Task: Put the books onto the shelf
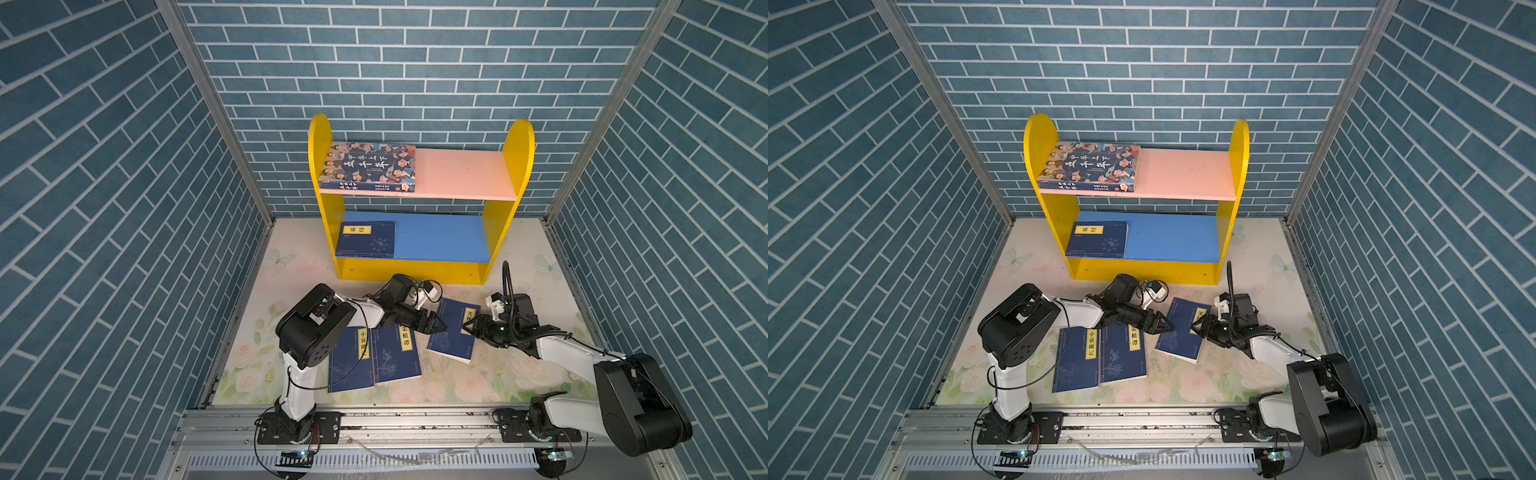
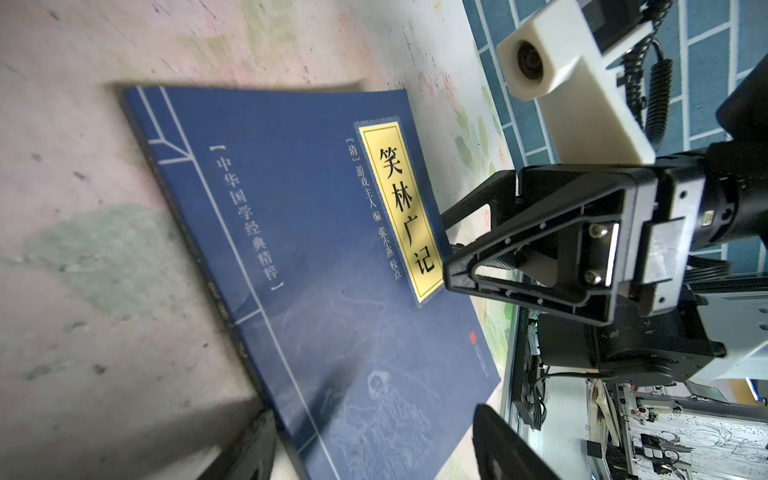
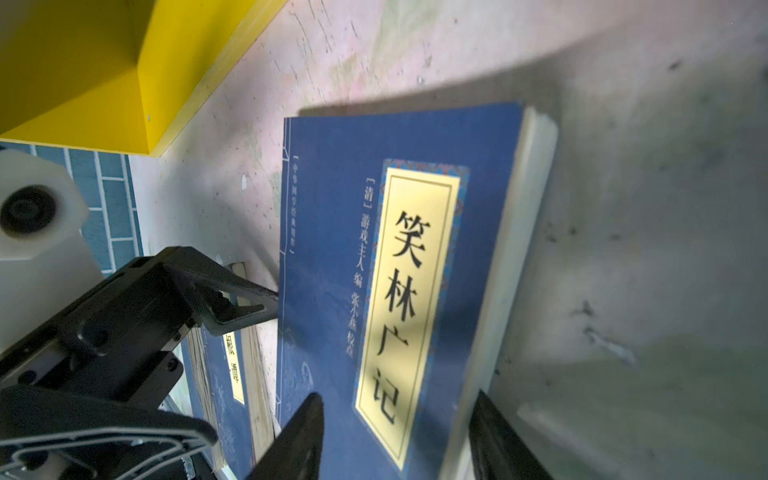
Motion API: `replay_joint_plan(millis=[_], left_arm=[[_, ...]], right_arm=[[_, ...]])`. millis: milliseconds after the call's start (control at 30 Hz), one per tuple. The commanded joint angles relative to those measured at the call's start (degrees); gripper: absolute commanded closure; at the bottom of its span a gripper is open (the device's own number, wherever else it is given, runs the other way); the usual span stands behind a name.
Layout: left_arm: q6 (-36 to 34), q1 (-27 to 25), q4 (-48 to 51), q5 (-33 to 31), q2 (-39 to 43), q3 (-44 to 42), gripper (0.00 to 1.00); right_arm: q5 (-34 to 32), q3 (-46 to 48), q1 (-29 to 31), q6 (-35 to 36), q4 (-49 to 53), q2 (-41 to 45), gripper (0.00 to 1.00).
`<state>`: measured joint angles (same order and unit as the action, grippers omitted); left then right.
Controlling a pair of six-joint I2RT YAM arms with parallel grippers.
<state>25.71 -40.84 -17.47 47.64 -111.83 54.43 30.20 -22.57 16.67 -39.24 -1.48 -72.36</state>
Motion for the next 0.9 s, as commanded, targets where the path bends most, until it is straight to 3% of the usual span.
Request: replay_joint_plan(millis=[0, 367, 600, 800, 867], left_arm=[[-0.9, -1.4, 2.3, 1.2, 0.1, -1.3, 0.24], [-1.2, -2.6, 2.6, 1.4, 0.2, -1.6, 0.23], [-3.0, -2.6, 4.6, 1.4, 1.5, -1.5, 0.23], [-7.0, -2.4, 8.1, 1.4, 4.7, -2.1, 0.22], [-8.9, -2.2, 9.9, 1.5, 6.6, -2.3, 0.22]], right_arm=[[2.7, 0.8, 0.7, -2.6, 2.3, 2.8, 0.5], [3.9, 2.2, 0.7, -4.1, 1.8, 6.6, 0.61], [3.3, 2.2, 0.6, -4.6, 1.4, 6.7, 0.77], [2.9, 1.8, 0.7, -4.7, 3.0, 10.1, 1.0], [3.2, 1.6, 0.6, -4.6, 3.5, 11.5, 1.0]])
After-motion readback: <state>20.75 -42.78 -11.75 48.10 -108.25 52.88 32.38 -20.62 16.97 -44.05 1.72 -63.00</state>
